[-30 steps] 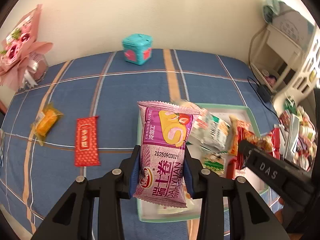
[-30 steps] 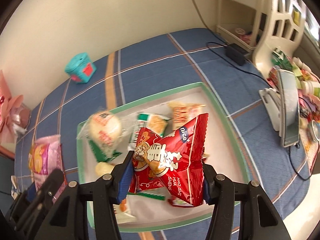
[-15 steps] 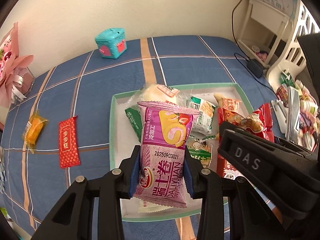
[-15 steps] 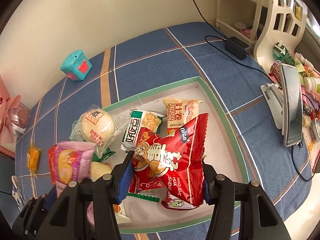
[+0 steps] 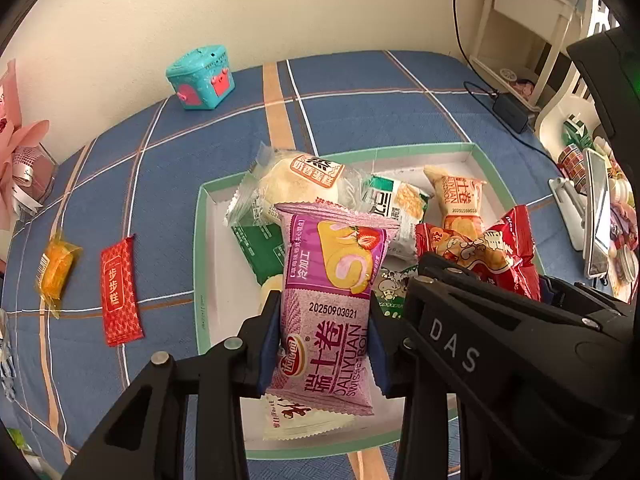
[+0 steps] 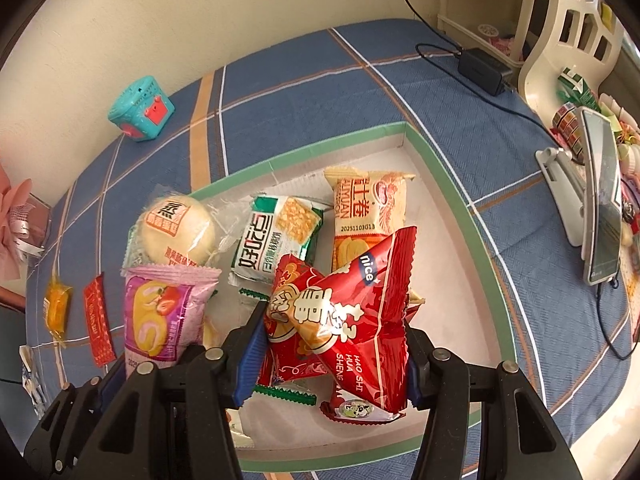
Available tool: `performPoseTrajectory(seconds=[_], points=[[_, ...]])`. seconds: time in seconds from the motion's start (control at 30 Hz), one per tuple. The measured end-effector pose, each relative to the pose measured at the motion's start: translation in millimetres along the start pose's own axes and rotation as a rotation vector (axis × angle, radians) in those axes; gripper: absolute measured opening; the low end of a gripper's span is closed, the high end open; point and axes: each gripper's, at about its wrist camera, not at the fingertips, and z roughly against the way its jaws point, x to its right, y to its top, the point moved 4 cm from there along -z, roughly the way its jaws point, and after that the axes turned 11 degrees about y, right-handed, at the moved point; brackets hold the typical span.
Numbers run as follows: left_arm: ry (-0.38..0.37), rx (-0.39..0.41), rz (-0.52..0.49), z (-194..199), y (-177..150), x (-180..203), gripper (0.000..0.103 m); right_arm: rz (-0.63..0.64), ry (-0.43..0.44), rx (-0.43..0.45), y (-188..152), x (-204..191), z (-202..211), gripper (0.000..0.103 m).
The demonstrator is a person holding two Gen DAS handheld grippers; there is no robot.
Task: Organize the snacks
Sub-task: 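Open both grippers to drop the pink bag and red pack into the tray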
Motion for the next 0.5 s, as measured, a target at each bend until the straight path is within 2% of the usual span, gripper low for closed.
performPoseTrajectory(seconds=[0.1, 0.23, 0.37, 0.5], points=[[-0.004, -0.012, 0.0, -3.8, -0.4, -0.6, 0.041, -0.003, -0.003, -0.012, -1.4, 0.4, -3.7, 0.061], [-0.003, -0.019, 0.004, -6.4, -0.7, -1.0, 0.058, 0.0, 0.006, -0.017, 0.5, -1.5, -8.1, 0.061], [-0.01, -0.025, 0.008, -6.0, -1.0, -1.9, 0.061, 0.002, 0.012, -0.016, 0.9, -2.2, -8.4, 0.062], [-0.016, -0.012, 0.015, -0.2, 0.1, -4.2, 0.07, 0.006, 0.02, 0.009, 1.9, -4.5, -3.0, 0.067]])
